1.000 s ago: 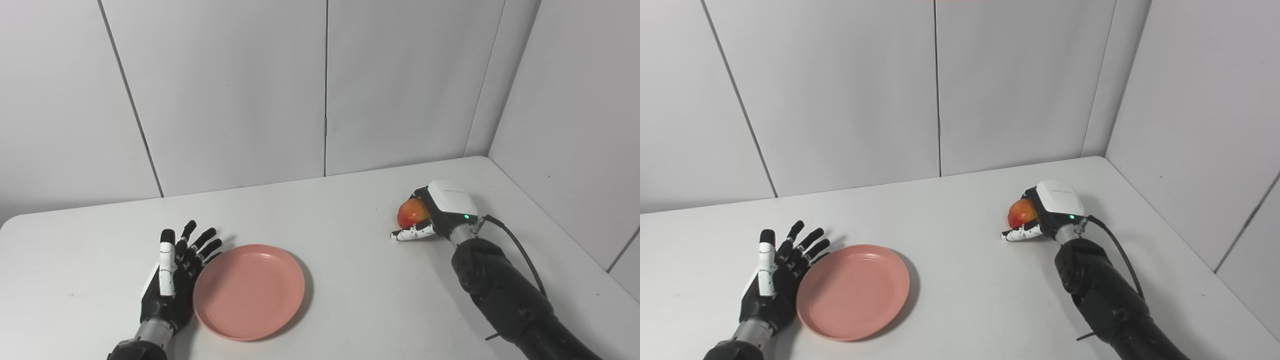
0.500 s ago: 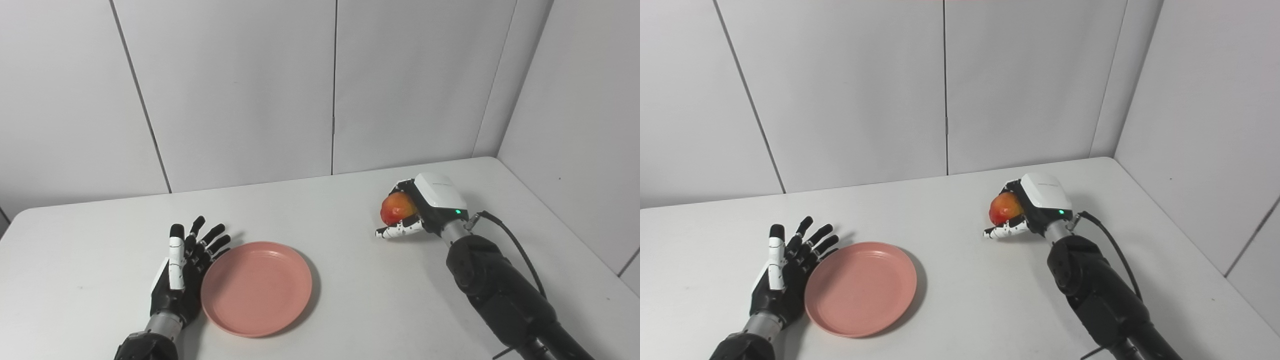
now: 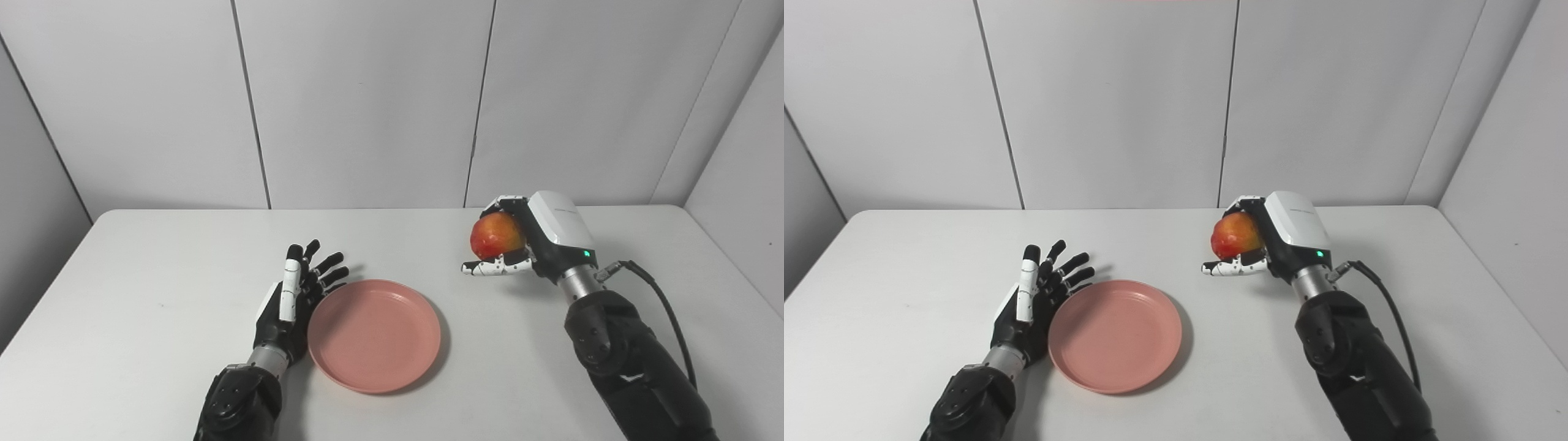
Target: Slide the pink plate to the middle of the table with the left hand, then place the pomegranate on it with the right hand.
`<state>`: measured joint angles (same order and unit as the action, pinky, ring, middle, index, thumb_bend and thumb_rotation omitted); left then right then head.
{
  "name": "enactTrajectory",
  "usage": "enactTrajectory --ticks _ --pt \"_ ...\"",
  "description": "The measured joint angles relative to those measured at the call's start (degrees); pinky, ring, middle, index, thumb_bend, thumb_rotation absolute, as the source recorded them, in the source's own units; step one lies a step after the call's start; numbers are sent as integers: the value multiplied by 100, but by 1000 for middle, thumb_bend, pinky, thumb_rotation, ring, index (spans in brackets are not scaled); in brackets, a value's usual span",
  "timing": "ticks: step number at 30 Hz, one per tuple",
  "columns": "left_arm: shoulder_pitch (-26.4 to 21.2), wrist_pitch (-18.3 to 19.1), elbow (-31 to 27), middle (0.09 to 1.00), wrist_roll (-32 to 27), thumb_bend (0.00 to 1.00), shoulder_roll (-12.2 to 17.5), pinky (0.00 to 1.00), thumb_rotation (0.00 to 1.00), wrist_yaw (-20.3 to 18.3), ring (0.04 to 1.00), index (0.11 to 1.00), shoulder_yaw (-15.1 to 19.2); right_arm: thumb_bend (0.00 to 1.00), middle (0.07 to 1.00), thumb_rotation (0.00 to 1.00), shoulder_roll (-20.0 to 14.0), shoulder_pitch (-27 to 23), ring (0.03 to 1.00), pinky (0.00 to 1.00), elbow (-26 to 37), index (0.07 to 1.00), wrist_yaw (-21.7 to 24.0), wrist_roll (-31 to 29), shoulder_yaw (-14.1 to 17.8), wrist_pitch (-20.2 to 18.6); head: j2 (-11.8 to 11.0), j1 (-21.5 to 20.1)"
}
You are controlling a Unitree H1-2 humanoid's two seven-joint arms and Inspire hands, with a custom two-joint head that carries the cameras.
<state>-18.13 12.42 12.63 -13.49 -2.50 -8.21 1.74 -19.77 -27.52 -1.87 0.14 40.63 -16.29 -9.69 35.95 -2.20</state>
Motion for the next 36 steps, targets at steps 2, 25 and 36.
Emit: enactTrajectory --ticks 2,25,36 --pt "0 0 1 865 10 871 -42 792 1000 8 827 1000 -9 504 355 153 92 -1 265 205 112 482 68 -2 -36 0 0 61" --pt "-4 35 -26 851 21 862 -66 775 1000 108 812 1000 -52 504 375 152 994 257 287 225 668 483 467 165 -556 5 35 114" --pt "-9 38 -17 853 6 843 -66 783 1000 94 816 1000 -61 504 384 150 1317 387 298 231 390 485 486 165 -857 16 62 105"
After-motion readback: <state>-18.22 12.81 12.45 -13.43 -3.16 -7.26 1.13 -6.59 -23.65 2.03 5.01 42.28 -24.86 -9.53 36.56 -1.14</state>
